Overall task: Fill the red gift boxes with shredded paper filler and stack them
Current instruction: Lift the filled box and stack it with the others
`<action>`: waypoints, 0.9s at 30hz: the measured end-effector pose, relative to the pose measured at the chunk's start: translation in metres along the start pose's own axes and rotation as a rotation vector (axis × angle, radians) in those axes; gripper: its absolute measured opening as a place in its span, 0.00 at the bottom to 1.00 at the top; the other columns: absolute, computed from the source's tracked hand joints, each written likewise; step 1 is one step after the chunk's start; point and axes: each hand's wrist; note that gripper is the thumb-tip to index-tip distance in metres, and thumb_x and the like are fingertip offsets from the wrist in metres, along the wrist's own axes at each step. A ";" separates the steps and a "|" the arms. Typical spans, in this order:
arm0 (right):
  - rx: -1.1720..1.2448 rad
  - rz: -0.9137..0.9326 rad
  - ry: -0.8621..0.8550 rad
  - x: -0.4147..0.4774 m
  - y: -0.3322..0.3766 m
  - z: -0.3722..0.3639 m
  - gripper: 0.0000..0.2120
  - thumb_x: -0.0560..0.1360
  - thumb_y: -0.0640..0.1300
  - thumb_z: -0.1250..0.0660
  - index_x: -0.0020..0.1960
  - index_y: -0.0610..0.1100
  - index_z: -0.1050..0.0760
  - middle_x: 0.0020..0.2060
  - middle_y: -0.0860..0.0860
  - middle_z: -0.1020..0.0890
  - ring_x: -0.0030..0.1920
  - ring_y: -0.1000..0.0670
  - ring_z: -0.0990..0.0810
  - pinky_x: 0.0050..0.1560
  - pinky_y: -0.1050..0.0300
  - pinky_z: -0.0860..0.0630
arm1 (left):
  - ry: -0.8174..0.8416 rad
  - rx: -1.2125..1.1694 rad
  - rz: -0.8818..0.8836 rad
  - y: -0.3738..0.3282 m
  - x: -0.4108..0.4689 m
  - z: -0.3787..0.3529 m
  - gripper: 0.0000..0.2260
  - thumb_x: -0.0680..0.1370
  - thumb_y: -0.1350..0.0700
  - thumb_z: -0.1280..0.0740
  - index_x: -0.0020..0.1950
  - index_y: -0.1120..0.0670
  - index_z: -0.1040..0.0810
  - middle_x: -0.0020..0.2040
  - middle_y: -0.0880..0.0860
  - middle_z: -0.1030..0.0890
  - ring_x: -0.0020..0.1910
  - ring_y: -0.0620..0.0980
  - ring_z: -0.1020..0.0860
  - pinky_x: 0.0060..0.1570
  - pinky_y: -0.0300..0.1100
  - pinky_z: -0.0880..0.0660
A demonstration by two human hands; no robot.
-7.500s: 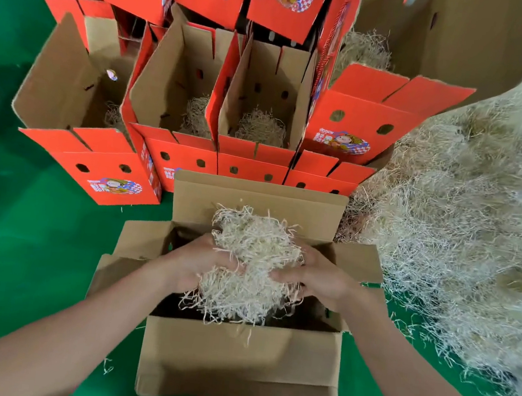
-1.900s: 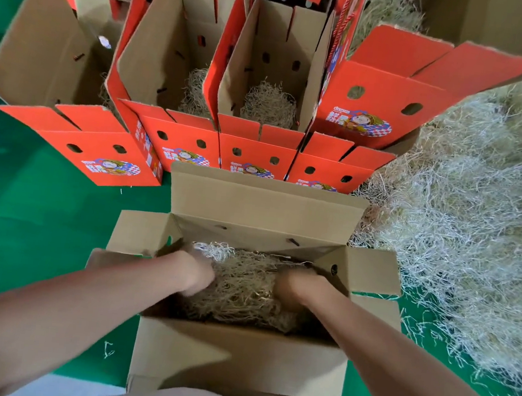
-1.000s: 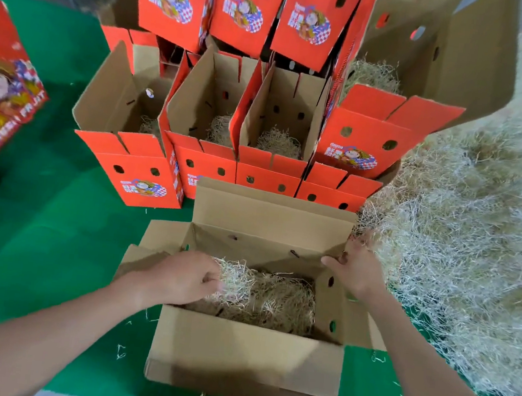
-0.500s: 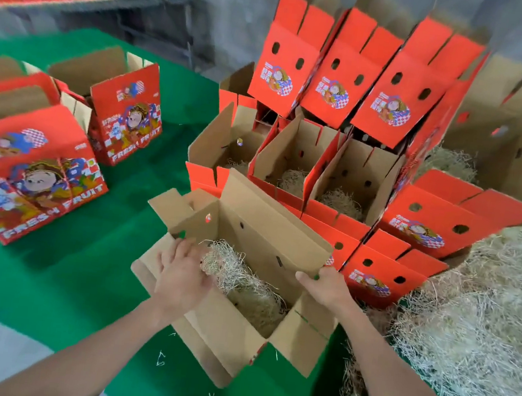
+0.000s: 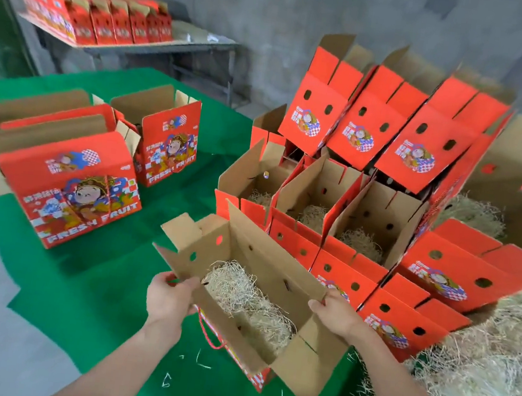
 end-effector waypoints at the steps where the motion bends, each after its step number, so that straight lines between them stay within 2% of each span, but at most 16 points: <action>1: 0.016 0.004 -0.003 -0.001 0.005 0.002 0.09 0.80 0.46 0.43 0.59 0.46 0.31 0.45 0.53 0.30 0.44 0.52 0.28 0.46 0.56 0.29 | 0.084 -0.069 -0.056 -0.013 -0.013 -0.006 0.08 0.75 0.57 0.31 0.53 0.57 0.25 0.40 0.54 0.23 0.36 0.52 0.25 0.37 0.43 0.24; 2: 0.046 0.002 -0.014 -0.003 0.011 0.005 0.09 0.79 0.46 0.42 0.58 0.46 0.32 0.46 0.52 0.30 0.45 0.52 0.28 0.44 0.57 0.30 | 0.180 -0.115 -0.103 -0.025 -0.028 -0.012 0.11 0.76 0.53 0.33 0.57 0.53 0.25 0.44 0.52 0.23 0.43 0.51 0.24 0.46 0.46 0.24; 4: 0.212 0.005 -0.046 -0.007 0.023 0.016 0.03 0.78 0.43 0.39 0.51 0.45 0.30 0.46 0.49 0.25 0.42 0.53 0.26 0.39 0.60 0.30 | 0.354 -0.090 -0.261 -0.045 -0.057 -0.029 0.12 0.77 0.49 0.36 0.60 0.46 0.27 0.54 0.44 0.24 0.57 0.46 0.27 0.62 0.44 0.32; 5: 0.337 0.022 -0.052 -0.010 0.028 0.020 0.03 0.77 0.39 0.38 0.47 0.45 0.27 0.43 0.47 0.22 0.38 0.53 0.24 0.36 0.61 0.30 | 0.400 -0.008 -0.396 -0.051 -0.069 -0.033 0.12 0.77 0.49 0.36 0.60 0.44 0.28 0.57 0.40 0.27 0.61 0.43 0.30 0.63 0.37 0.37; 6: 0.461 0.037 -0.074 -0.014 0.032 0.028 0.07 0.75 0.35 0.38 0.43 0.44 0.25 0.38 0.45 0.21 0.35 0.51 0.23 0.36 0.60 0.28 | 0.421 0.104 -0.578 -0.057 -0.078 -0.038 0.13 0.77 0.52 0.35 0.62 0.45 0.29 0.60 0.39 0.29 0.64 0.40 0.33 0.63 0.31 0.40; 8: 0.689 0.027 -0.113 -0.023 0.038 0.046 0.06 0.74 0.31 0.37 0.43 0.38 0.23 0.36 0.40 0.21 0.35 0.45 0.21 0.40 0.52 0.25 | 0.462 0.322 -0.939 -0.067 -0.090 -0.046 0.20 0.76 0.56 0.33 0.67 0.49 0.31 0.67 0.40 0.35 0.68 0.37 0.38 0.65 0.26 0.44; 11: 0.928 0.015 -0.203 -0.039 0.047 0.075 0.03 0.74 0.31 0.36 0.45 0.34 0.24 0.36 0.38 0.21 0.36 0.42 0.21 0.42 0.47 0.25 | 0.505 0.471 -1.236 -0.083 -0.107 -0.063 0.25 0.74 0.54 0.33 0.71 0.52 0.34 0.73 0.43 0.42 0.73 0.41 0.45 0.73 0.38 0.49; 15: 1.077 0.049 -0.371 -0.057 0.066 0.110 0.03 0.75 0.32 0.36 0.44 0.37 0.24 0.33 0.42 0.20 0.34 0.45 0.21 0.38 0.54 0.25 | 0.413 0.488 -1.485 -0.108 -0.127 -0.090 0.27 0.73 0.49 0.35 0.71 0.54 0.34 0.74 0.49 0.42 0.75 0.50 0.47 0.73 0.54 0.49; 18: 1.172 0.118 -0.478 -0.065 0.078 0.132 0.05 0.75 0.32 0.38 0.45 0.38 0.23 0.32 0.44 0.19 0.33 0.46 0.20 0.41 0.53 0.25 | 0.385 0.310 -1.481 -0.131 -0.137 -0.106 0.27 0.75 0.47 0.38 0.72 0.53 0.35 0.76 0.53 0.45 0.75 0.49 0.49 0.73 0.49 0.48; 20: 1.207 0.132 -0.591 -0.070 0.087 0.147 0.06 0.75 0.33 0.38 0.44 0.41 0.24 0.30 0.46 0.19 0.32 0.47 0.20 0.40 0.54 0.25 | 0.453 0.160 -1.310 -0.149 -0.142 -0.113 0.26 0.76 0.44 0.39 0.73 0.46 0.38 0.76 0.52 0.48 0.74 0.42 0.51 0.72 0.40 0.48; 22: 1.164 0.137 -0.721 -0.072 0.093 0.163 0.07 0.76 0.34 0.38 0.46 0.44 0.24 0.35 0.47 0.19 0.36 0.46 0.21 0.44 0.52 0.26 | 0.514 0.064 -1.193 -0.166 -0.141 -0.120 0.24 0.77 0.42 0.41 0.72 0.45 0.38 0.74 0.51 0.42 0.73 0.40 0.46 0.70 0.32 0.49; 24: 1.081 0.136 -0.823 -0.074 0.095 0.176 0.07 0.77 0.37 0.39 0.49 0.46 0.25 0.40 0.47 0.20 0.41 0.47 0.23 0.46 0.54 0.27 | 0.596 -0.011 -1.096 -0.179 -0.139 -0.129 0.22 0.79 0.43 0.44 0.72 0.47 0.36 0.72 0.46 0.35 0.69 0.36 0.39 0.69 0.33 0.46; 26: 0.992 0.136 -0.891 -0.074 0.094 0.185 0.09 0.78 0.39 0.40 0.56 0.45 0.26 0.46 0.46 0.21 0.46 0.46 0.23 0.48 0.55 0.27 | 0.733 -0.107 -0.895 -0.187 -0.133 -0.141 0.20 0.80 0.44 0.44 0.72 0.45 0.35 0.67 0.37 0.32 0.62 0.27 0.35 0.65 0.33 0.43; 27: 0.945 0.124 -0.909 -0.073 0.092 0.188 0.12 0.79 0.40 0.42 0.61 0.44 0.27 0.51 0.45 0.21 0.51 0.45 0.24 0.52 0.53 0.27 | 0.795 -0.141 -0.781 -0.191 -0.128 -0.149 0.20 0.80 0.44 0.43 0.72 0.45 0.35 0.66 0.35 0.32 0.60 0.26 0.35 0.64 0.34 0.42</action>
Point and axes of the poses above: each hand's wrist, its own x-axis towards the middle knuckle, its own z-axis out of the back of the hand, y = z × x
